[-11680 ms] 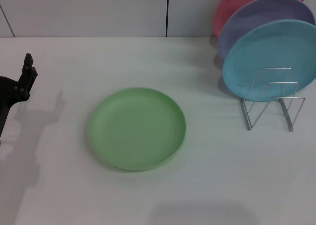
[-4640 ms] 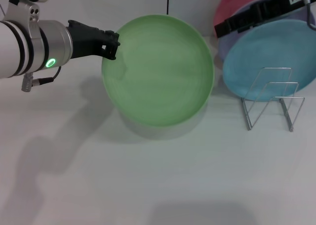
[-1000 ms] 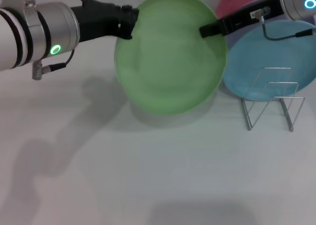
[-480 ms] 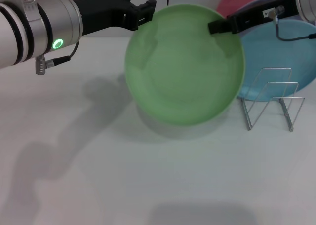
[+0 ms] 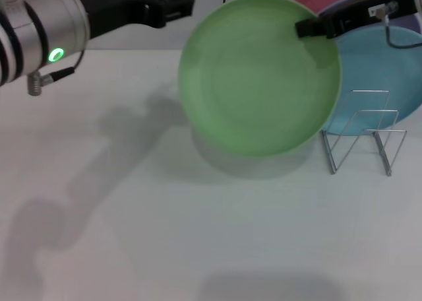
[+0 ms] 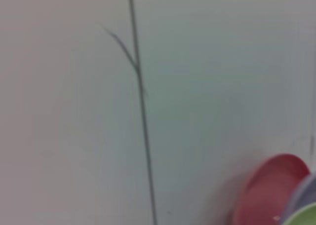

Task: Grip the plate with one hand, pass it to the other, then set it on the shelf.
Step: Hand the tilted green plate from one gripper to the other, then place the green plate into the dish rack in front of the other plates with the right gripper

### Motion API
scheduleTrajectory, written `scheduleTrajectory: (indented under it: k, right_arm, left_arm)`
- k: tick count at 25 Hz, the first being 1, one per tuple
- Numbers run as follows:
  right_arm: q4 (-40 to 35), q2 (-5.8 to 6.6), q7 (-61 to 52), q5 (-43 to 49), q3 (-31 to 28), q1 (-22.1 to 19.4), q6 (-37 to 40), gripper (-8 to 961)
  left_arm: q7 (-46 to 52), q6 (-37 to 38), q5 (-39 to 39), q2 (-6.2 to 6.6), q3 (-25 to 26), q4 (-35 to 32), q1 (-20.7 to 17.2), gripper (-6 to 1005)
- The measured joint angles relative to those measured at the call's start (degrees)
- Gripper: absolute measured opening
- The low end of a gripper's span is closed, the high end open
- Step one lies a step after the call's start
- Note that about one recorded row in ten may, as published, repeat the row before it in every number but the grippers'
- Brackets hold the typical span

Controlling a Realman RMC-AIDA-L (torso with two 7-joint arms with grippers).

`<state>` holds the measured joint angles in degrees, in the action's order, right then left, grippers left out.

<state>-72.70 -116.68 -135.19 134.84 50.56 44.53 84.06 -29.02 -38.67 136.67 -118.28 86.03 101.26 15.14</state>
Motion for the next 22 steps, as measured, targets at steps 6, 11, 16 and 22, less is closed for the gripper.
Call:
scheduleTrajectory:
  k: [6, 11, 16, 22]
  right_arm:
    - [-3.74, 0.06, 2.09, 3.47, -0.05, -0.12, 0.41, 65]
    - [-9.28, 0.01, 6.38, 4.94, -0.44, 0.09, 3.34, 65]
    - [-15.73, 0.14, 12.15, 7.1, -1.28, 1.03, 6.27, 65]
    - [-21.1, -0.04, 23.39, 8.66, -1.33, 1.0, 8.97, 65]
  left_arm:
    - [-1.32, 9.4, 0.03, 0.03, -0.69, -0.59, -3.53, 799]
    - [-2.73, 28.16, 0.01, 0.02, -6.07, -5.79, -7.43, 798]
    - [-2.85, 39.21, 0.01, -0.03, -10.06, -12.25, -8.49, 796]
    - [-2.17, 45.86, -0.38, -0.23, -13.33, -19.14, -8.24, 794]
